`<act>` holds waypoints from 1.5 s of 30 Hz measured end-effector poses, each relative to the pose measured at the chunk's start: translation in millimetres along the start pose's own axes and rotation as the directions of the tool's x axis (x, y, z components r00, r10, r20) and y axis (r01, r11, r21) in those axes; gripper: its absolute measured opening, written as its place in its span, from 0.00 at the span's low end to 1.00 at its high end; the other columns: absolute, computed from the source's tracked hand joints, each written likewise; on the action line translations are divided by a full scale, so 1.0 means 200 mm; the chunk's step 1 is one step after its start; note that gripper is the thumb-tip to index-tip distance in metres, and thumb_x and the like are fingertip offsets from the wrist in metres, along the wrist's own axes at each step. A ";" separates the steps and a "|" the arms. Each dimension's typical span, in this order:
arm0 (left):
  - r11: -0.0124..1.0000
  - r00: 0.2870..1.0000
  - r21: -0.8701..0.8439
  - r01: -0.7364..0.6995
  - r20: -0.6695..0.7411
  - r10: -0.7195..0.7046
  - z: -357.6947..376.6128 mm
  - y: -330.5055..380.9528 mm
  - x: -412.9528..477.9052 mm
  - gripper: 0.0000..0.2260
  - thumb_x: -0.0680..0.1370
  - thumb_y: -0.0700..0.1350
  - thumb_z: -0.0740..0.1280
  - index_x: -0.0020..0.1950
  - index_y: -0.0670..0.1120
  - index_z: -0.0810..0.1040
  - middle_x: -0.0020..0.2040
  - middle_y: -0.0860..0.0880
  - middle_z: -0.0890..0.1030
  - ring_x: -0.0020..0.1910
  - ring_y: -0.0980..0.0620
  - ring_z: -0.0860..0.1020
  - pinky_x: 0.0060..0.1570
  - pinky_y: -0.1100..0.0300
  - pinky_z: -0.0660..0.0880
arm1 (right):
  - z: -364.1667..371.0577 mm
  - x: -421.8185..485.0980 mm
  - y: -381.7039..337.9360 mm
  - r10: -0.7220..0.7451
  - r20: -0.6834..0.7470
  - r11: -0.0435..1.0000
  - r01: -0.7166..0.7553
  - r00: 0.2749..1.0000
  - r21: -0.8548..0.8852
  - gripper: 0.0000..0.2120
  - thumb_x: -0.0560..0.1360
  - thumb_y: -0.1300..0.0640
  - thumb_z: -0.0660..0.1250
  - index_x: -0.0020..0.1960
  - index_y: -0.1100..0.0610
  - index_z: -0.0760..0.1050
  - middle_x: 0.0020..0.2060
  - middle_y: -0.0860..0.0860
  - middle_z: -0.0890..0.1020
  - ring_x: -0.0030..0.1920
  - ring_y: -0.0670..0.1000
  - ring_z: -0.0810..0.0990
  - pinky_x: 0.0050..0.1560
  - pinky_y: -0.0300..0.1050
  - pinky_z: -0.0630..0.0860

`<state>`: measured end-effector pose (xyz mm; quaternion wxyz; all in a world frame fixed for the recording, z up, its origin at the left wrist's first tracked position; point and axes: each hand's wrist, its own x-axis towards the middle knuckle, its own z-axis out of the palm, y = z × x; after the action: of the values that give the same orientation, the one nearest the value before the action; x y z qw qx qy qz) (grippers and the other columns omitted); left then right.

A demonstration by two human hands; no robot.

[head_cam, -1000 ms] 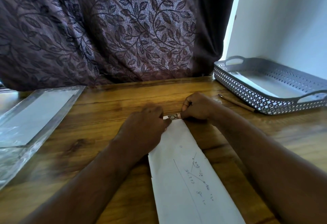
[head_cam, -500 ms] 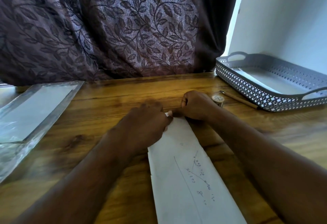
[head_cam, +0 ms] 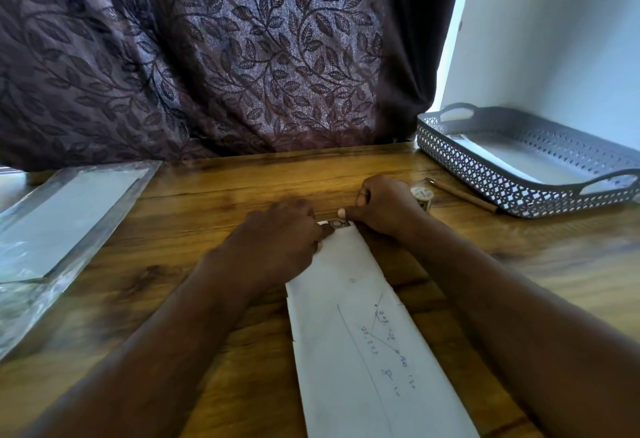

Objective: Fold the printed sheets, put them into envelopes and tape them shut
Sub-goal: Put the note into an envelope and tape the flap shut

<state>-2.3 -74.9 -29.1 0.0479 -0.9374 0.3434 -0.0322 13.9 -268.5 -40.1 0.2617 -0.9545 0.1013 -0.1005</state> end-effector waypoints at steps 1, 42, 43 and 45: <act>1.000 1.000 0.003 0.005 0.011 -0.005 0.00 0.00 0.00 0.19 0.84 0.51 0.58 0.75 0.62 0.66 0.63 0.48 0.69 0.63 0.45 0.69 0.56 0.46 0.75 | 0.00 0.00 0.00 -0.006 -0.004 1.000 0.006 1.000 0.003 0.18 0.68 0.42 0.78 0.42 0.54 0.75 0.40 0.51 0.80 0.41 0.51 0.77 0.35 0.43 0.70; 0.988 0.997 -0.147 0.054 0.059 -0.046 -0.04 0.01 -0.03 0.20 0.80 0.64 0.57 0.70 0.59 0.71 0.69 0.54 0.68 0.71 0.49 0.66 0.69 0.39 0.64 | -0.04 -0.02 -0.02 0.022 0.063 0.999 -0.024 0.998 0.039 0.15 0.70 0.47 0.78 0.40 0.53 0.74 0.39 0.50 0.79 0.40 0.49 0.76 0.32 0.41 0.66; 0.984 0.998 -0.167 0.056 0.034 -0.051 -0.02 0.01 -0.03 0.21 0.79 0.65 0.57 0.67 0.58 0.71 0.68 0.55 0.69 0.71 0.50 0.67 0.69 0.40 0.64 | -0.04 -0.02 -0.02 0.016 0.059 0.999 -0.019 0.998 0.044 0.14 0.70 0.47 0.78 0.40 0.53 0.74 0.39 0.50 0.79 0.39 0.48 0.76 0.32 0.41 0.67; 0.984 0.998 -0.166 0.067 0.012 -0.065 0.00 0.01 -0.03 0.24 0.78 0.68 0.56 0.69 0.57 0.69 0.69 0.55 0.69 0.71 0.50 0.66 0.70 0.39 0.63 | -0.04 -0.02 -0.01 0.006 0.056 0.999 -0.009 0.998 0.044 0.13 0.71 0.48 0.77 0.41 0.53 0.75 0.40 0.50 0.80 0.40 0.49 0.76 0.32 0.41 0.67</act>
<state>-8.1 -72.8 -30.2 -0.0302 -0.9491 0.3134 -0.0019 8.1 -268.3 -33.3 0.2860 -0.9505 0.0953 -0.0751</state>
